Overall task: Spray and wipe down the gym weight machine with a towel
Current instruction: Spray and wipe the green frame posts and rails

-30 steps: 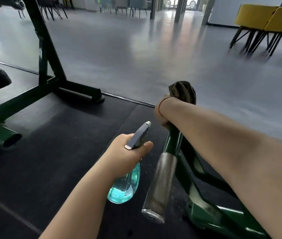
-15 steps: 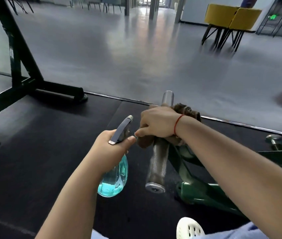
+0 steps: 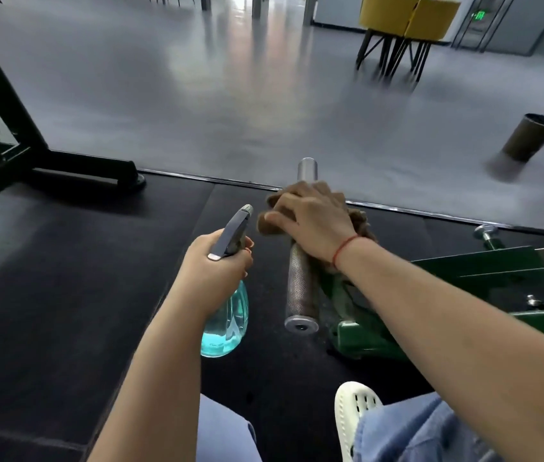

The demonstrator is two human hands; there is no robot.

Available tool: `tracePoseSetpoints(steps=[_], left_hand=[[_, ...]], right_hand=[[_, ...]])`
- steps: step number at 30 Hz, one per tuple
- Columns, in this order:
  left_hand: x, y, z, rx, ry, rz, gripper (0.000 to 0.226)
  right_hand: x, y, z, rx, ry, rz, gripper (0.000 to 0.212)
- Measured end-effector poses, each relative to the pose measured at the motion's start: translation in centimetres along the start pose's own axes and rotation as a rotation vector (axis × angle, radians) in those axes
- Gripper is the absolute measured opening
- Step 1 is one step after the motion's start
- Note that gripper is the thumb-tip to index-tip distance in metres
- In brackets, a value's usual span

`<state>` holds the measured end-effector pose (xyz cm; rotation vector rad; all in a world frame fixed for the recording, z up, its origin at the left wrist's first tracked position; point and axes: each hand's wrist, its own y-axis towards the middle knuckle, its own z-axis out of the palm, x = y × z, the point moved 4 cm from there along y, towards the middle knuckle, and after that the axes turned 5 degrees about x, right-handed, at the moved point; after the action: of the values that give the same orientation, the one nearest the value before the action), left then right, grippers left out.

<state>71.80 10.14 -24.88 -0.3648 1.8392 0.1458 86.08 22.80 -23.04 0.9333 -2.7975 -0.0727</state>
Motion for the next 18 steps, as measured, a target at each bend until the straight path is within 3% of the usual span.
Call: tracePoseSetpoints(steps=[3, 7, 14, 18], left_hand=[[0.0, -0.6, 0.4, 0.021, -0.026, -0.014, 0.012], [-0.1, -1.1, 0.7, 0.051, -0.030, -0.026, 0.011], [-2.0, -1.7, 1.0, 0.033, -0.003, 0.023, 0.010], [-2.9, -1.7, 1.0, 0.038, 0.036, 0.059, 0.009]], right_hand=[[-1.8, 2.5, 0.1, 0.062, 0.043, 0.200, 0.041], [-1.4, 1.1, 0.5, 0.142, 0.028, 0.236, 0.040], [0.7, -5.2, 0.8, 0.064, 0.083, 0.174, 0.040], [1.6, -9.6, 2.1, -0.135, 0.295, 0.167, 0.038]])
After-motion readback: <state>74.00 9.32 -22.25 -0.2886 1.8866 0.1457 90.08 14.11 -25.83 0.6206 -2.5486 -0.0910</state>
